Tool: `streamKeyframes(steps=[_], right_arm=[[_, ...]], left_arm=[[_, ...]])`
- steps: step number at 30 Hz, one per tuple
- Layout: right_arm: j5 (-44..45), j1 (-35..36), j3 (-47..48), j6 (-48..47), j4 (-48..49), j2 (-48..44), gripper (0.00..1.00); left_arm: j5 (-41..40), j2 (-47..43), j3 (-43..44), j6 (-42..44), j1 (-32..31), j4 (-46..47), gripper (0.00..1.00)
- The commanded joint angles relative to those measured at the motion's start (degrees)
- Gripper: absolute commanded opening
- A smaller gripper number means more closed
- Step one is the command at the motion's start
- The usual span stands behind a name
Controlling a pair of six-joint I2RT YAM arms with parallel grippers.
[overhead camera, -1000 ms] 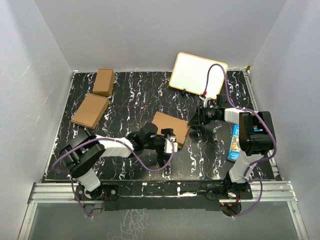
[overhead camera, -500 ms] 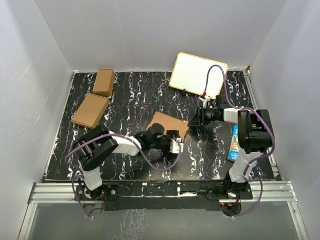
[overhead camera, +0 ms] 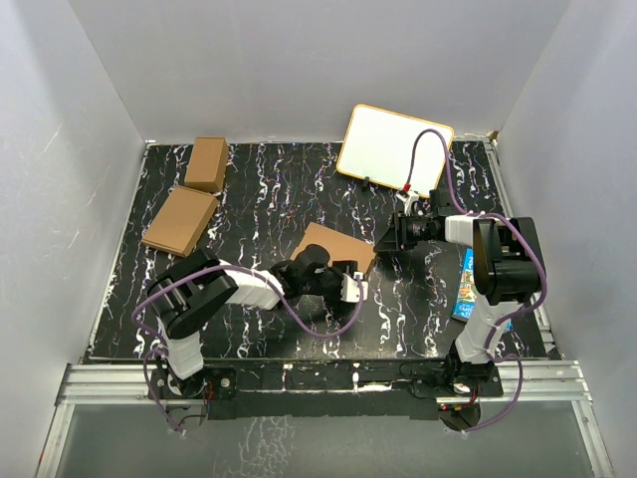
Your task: Fold the paper box
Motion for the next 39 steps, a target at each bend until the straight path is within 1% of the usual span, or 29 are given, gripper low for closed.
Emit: streamKeyframes(steps=[1,6,13,16,21,22,26,28,33,34,35,36,39], right_arm=[[-1.91,-0.32,1.9,0.19,2.56,0.78,0.31],[-1.75,0.01,2.01,0.02,2.22,1.05,0.3],[-1.46,0.63,2.09,-0.23,1.95,1.32,0.3],[-1.47,0.83,2.1,-0.25,1.86,1.32,0.29],[-1.47,0.91,2.04,-0.33,1.68,1.33,0.29],[-1.45,0.91,2.07,-0.33,1.68,1.4,0.29],[-1.54,0.92,2.24,-0.42,1.51,1.33,0.29],[-1.64,0.91,2.39,-0.57,1.22,1.25,0.3],[-2.12,0.74,3.18,-2.23,0.06,0.22,0.37],[-2.29,0.74,3.36,-2.58,-0.25,-0.08,0.39],[-2.42,0.66,3.47,-3.05,-0.56,-0.47,0.42],[-2.46,0.65,3.64,-3.71,-0.91,-0.89,0.44],[-2.23,0.41,4.05,-5.72,-2.14,-2.69,0.51]], left_arm=[[0.82,0.51,1.72,-1.7,-0.3,0.34,0.59],[1.03,0.76,1.89,-2.55,-0.3,0.66,0.58],[1.43,1.08,2.8,-3.4,-0.33,-0.22,0.49],[1.67,1.34,3.24,-3.94,-0.36,-0.74,0.42],[1.25,1.97,4.21,-4.9,-0.35,-1.78,0.2],[1.12,2.05,4.33,-5.07,-0.31,-1.78,0.17],[1.05,1.81,4.47,-5.66,-0.3,-1.81,0.17],[0.98,0.69,4.42,-6.83,-0.31,-1.83,0.22],[-1.44,-6.09,3.29,-12.35,-0.22,-3.93,0.55],[-2.35,-7.81,2.74,-14.44,-0.09,-4.09,0.59],[-3.57,-9.59,2.06,-17.29,0.37,-3.9,0.66],[-4.94,-11.39,1.34,-20.48,0.73,-3.8,0.7],[-8.94,-17.16,-0.81,-29.72,3.09,-5.92,0.9]])
